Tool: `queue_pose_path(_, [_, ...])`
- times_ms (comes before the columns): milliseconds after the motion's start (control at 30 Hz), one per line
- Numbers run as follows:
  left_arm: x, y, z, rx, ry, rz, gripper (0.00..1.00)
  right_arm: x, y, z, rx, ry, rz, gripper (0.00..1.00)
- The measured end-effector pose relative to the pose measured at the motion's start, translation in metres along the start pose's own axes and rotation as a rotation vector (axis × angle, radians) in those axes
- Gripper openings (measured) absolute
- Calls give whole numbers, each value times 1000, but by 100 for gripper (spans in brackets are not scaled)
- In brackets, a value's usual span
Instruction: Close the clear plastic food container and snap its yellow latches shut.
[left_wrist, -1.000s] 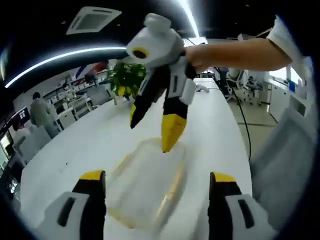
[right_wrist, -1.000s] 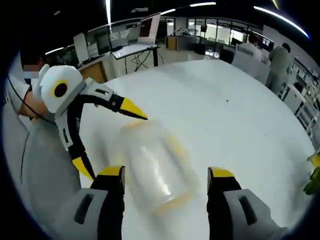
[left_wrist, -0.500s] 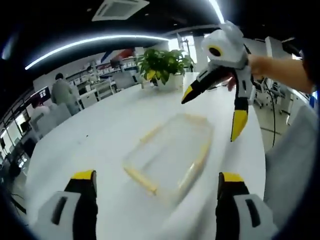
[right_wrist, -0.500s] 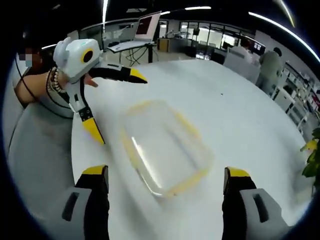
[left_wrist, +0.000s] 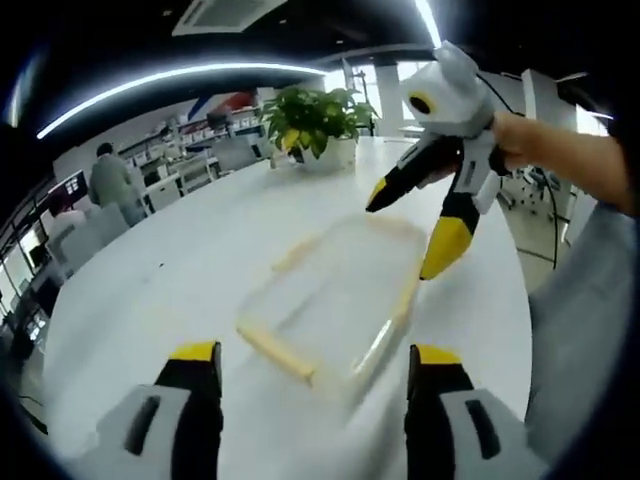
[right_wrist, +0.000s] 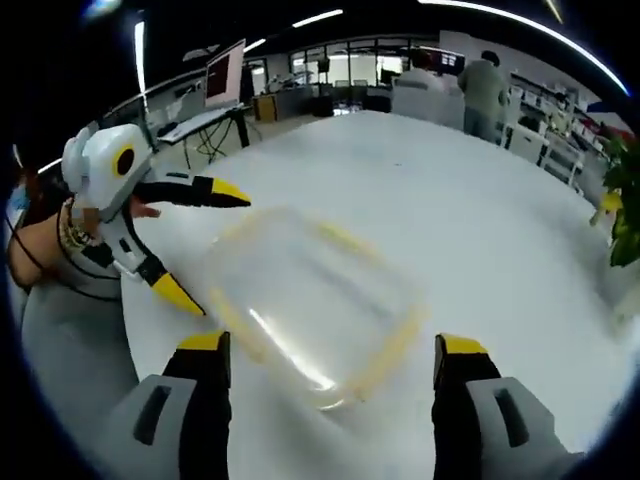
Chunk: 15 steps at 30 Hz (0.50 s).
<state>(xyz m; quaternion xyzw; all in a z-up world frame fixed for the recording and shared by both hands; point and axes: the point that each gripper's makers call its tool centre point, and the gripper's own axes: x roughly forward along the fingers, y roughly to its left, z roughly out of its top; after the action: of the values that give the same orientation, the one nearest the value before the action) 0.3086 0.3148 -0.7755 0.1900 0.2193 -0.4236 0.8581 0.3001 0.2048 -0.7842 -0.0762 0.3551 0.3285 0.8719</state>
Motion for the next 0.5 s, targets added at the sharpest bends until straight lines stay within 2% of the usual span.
queue_pose_path(67, [1, -2, 5, -2, -28, -3, 56, 4, 5, -4, -3, -5, 13, 73])
queue_pose_path(167, [5, -6, -1, 12, -7, -15, 59, 7, 4, -13, -43, 44, -5, 65])
queue_pose_path(267, [8, -10, -7, 21, 25, -22, 62, 9, 2, -11, -61, 46, -21, 65])
queue_pose_path(367, [9, -10, -6, 17, 24, -18, 64, 10, 1, -11, -59, 44, -24, 65])
queue_pose_path(500, [10, -6, -4, -27, 13, -7, 62, 10, -1, -11, -67, 40, -33, 65])
